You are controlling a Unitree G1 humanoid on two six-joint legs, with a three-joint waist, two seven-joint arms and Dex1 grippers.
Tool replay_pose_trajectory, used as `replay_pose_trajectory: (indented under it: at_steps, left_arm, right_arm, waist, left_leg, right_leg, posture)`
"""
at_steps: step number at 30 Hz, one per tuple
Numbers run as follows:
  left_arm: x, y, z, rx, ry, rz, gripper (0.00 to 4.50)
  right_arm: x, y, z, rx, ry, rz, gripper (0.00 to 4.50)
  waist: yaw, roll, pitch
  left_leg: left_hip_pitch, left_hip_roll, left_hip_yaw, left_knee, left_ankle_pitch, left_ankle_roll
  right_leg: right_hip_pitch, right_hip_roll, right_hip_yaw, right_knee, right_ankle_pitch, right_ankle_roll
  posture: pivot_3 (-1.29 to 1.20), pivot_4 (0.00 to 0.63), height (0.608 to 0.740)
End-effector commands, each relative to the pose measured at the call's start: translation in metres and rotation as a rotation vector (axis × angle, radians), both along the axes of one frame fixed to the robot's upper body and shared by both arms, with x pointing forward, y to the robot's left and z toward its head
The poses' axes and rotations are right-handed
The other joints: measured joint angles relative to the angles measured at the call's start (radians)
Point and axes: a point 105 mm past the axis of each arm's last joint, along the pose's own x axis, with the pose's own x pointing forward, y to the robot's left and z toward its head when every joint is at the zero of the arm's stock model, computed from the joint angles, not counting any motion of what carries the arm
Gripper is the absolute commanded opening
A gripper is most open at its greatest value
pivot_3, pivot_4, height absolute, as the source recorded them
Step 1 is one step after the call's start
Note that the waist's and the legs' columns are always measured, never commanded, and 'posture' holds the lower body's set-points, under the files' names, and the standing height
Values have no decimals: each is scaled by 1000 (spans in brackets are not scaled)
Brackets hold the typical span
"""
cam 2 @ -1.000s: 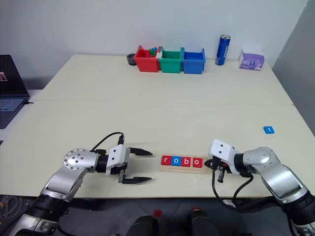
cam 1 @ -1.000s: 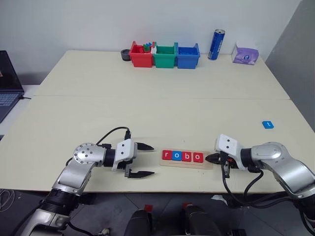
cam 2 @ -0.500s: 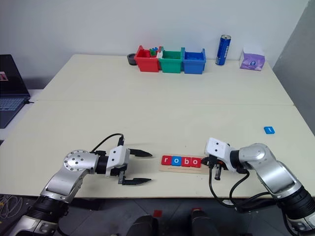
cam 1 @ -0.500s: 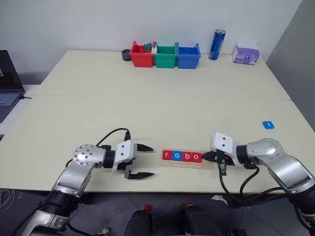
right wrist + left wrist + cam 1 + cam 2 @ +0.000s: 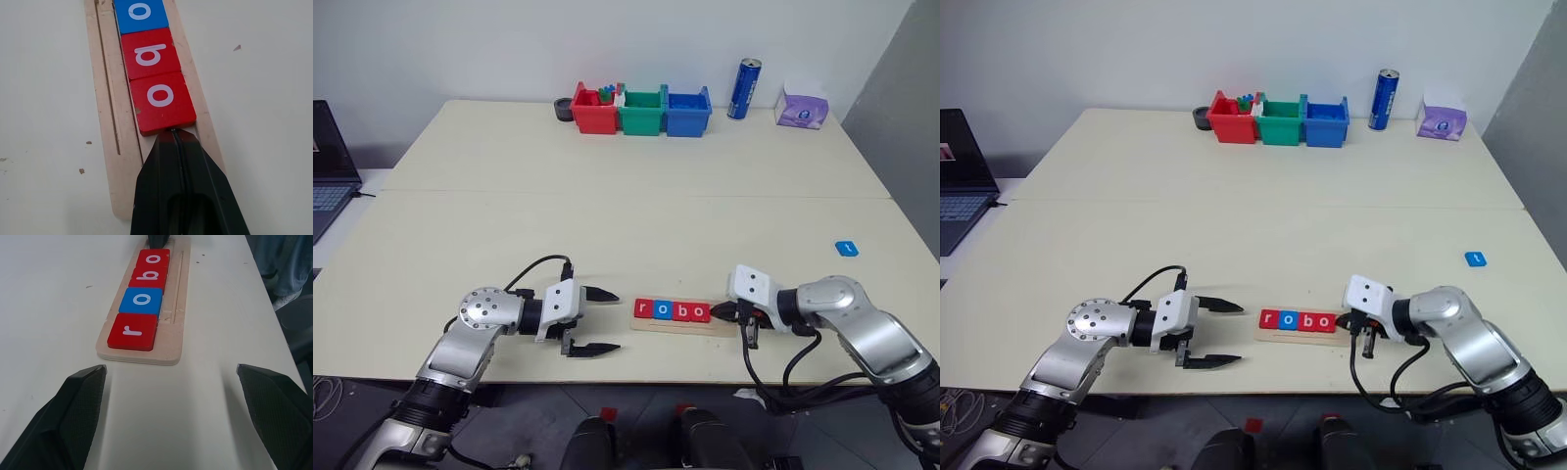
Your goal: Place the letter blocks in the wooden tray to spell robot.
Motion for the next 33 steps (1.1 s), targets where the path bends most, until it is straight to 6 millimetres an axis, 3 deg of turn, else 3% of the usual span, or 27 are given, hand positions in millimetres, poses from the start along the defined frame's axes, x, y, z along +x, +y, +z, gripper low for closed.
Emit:
replay_pose_trajectory:
  at_steps: [1,5,13,15,18,22,24,33]
  left_arm:
    - [-2,-4,8,-9,-38,-18,4500]
    - [-3,-6,9,-20,-34,-13,4500]
    - [0,-9,13,-48,-27,-7,4500]
    - [1,-9,14,-51,-26,-9,4500]
    - [2,-10,15,-58,-25,-9,4500]
    - [3,-10,15,-61,-26,-7,4500]
    - [3,-11,15,-60,-27,-10,4500]
    - [5,-15,26,-115,-23,7,4500]
  right_arm:
    - [8,-15,31,41,-96,-55,16]
    - [29,-52,47,151,-214,-324,16]
    - [52,-134,60,347,-482,-911,2696]
    - [56,-153,62,353,-542,-1004,3415]
    - [58,-166,64,346,-580,-1046,4480]
    - [63,-180,61,338,-581,-1111,4480]
    - [70,-196,53,318,-544,-1184,4480]
    - [101,-231,34,346,-360,-1311,4480]
  waist:
    - [0,0,0]
    - [1,0,0]
    - [0,0,0]
    - [0,0,0]
    - [-1,0,0]
    - [-3,1,0]
    - [-5,1,0]
    - [-4,2,0]
  left_leg:
    - [0,0,0,0,0,0]
    - [0,0,0,0,0,0]
    - [0,0,1,0,0,0]
    - [0,-1,1,0,0,0]
    - [0,-1,2,0,0,0]
    - [0,-1,2,-1,0,0]
    - [1,-1,3,-1,0,0]
    - [1,-1,5,-1,0,0]
  right_leg:
    - [0,0,0,0,0,0]
    - [0,0,0,0,0,0]
    - [0,0,1,1,2,-4]
    - [0,0,2,1,2,-4]
    - [0,0,3,1,2,-4]
    - [0,0,3,1,2,-4]
    - [0,1,4,1,3,-4]
    - [0,1,5,0,3,-4]
  posture:
    - [0,150,740]
    - [0,150,740]
    - [0,150,740]
    - [0,150,740]
    - [0,150,740]
    - [0,150,740]
    - [0,150,740]
    - [0,150,740]
